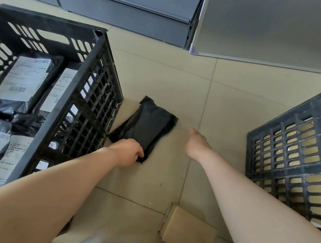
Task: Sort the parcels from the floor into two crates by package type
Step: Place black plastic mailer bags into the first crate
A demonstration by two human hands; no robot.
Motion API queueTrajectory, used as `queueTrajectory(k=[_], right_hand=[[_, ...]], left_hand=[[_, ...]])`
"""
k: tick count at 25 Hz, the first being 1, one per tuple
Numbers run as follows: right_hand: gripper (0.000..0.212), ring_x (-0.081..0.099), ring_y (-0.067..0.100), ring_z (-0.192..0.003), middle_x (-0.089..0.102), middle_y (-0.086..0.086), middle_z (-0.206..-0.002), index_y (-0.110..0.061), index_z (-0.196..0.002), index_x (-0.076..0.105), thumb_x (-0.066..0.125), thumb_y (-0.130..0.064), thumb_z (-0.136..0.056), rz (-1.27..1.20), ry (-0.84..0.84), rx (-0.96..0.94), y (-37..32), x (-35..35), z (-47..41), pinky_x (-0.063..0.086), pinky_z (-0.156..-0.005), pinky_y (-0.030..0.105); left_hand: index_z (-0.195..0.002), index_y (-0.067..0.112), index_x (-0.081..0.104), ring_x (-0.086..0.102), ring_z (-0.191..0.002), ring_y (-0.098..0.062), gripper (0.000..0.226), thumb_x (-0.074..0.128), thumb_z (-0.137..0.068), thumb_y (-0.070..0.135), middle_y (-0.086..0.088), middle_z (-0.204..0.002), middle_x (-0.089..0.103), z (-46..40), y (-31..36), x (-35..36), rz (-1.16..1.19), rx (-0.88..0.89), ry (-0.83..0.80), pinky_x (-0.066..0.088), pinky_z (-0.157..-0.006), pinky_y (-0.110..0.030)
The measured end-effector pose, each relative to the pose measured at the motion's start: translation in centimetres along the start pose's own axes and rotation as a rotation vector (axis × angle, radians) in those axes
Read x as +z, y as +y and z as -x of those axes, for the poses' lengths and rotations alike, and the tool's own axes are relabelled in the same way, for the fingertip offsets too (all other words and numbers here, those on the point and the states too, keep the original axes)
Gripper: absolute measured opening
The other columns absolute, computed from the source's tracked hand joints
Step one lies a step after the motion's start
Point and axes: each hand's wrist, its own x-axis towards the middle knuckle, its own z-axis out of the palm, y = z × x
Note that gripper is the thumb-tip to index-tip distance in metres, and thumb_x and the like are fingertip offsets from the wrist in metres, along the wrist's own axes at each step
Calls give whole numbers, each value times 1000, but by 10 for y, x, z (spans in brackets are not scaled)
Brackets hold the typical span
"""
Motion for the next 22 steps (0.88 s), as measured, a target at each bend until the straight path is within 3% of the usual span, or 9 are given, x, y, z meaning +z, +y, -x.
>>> queueTrajectory(k=[2, 4, 6, 9, 11, 15, 19, 22], right_hand=[[59, 38, 34, -139, 36, 15, -155, -12, -154, 27, 36, -3, -96, -11, -3, 3, 0, 2, 0, 36, -110, 38], [59, 37, 34, -139, 36, 13, -155, -12, -154, 26, 39, -6, -97, -17, -24, -1, -1, 3, 1, 38, -109, 40], [60, 36, 33, -139, 35, 12, -156, -13, -155, 23, 39, -8, -98, -21, -53, -9, -1, 4, 1, 39, -109, 40], [61, 36, 33, -140, 33, 12, -157, -14, -157, 21, 40, -10, -98, -33, -74, -17, -1, 3, 2, 41, -107, 41], [62, 37, 33, -139, 34, 11, -157, -14, -157, 20, 41, -10, -98, -34, -84, -14, 0, 3, 1, 42, -106, 40], [63, 39, 34, -139, 34, 11, -158, -15, -157, 20, 43, -14, -98, -60, -104, -4, 3, 1, 2, 42, -108, 40], [61, 47, 34, -129, 41, 14, -152, -15, -155, 23, 44, -17, -98, -112, -77, 20, 4, -4, 3, 47, -101, 40], [65, 54, 33, -118, 49, 14, -142, -17, -157, 20, 46, -22, -97, -192, -80, 47, 9, -6, 3, 49, -93, 36]], left_hand=[[-119, 29, 69, 60, -111, -14, 32, 47, -97, 22, 8, -122, 66, 9, 4, 2, 101, 48, -63, 49, -96, -31], [-123, 28, 62, 57, -110, -17, 29, 50, -97, 31, 7, -115, 63, 13, 10, 7, 19, 106, 32, 47, -94, -32], [-135, 27, 48, 41, -130, -23, 46, 56, -93, 45, 1, -134, 49, 10, 14, 19, -84, 107, 200, 36, -108, -39], [-157, 27, 10, 3, -151, -34, 92, 61, -86, 59, -6, -164, 4, 7, 24, 35, -139, -37, 77, 12, -121, -57], [-158, 26, -2, -3, -152, -38, 94, 62, -92, 46, -9, -166, -8, 3, 30, 42, -243, -83, 45, 15, -120, -57], [-152, 19, 22, 24, -147, -34, 65, 57, -98, 14, -9, -163, 18, -4, 29, 32, -233, -54, 209, 48, -102, -43], [-144, 19, 36, 43, -135, -26, 55, 49, -95, -3, -2, -156, 37, 4, 29, 20, -140, -50, 292, 51, -91, -38], [-129, 21, 46, 61, -102, -26, 53, 45, -87, -11, -4, -121, 62, 10, 30, 8, -19, -88, 353, 54, -76, -40]])
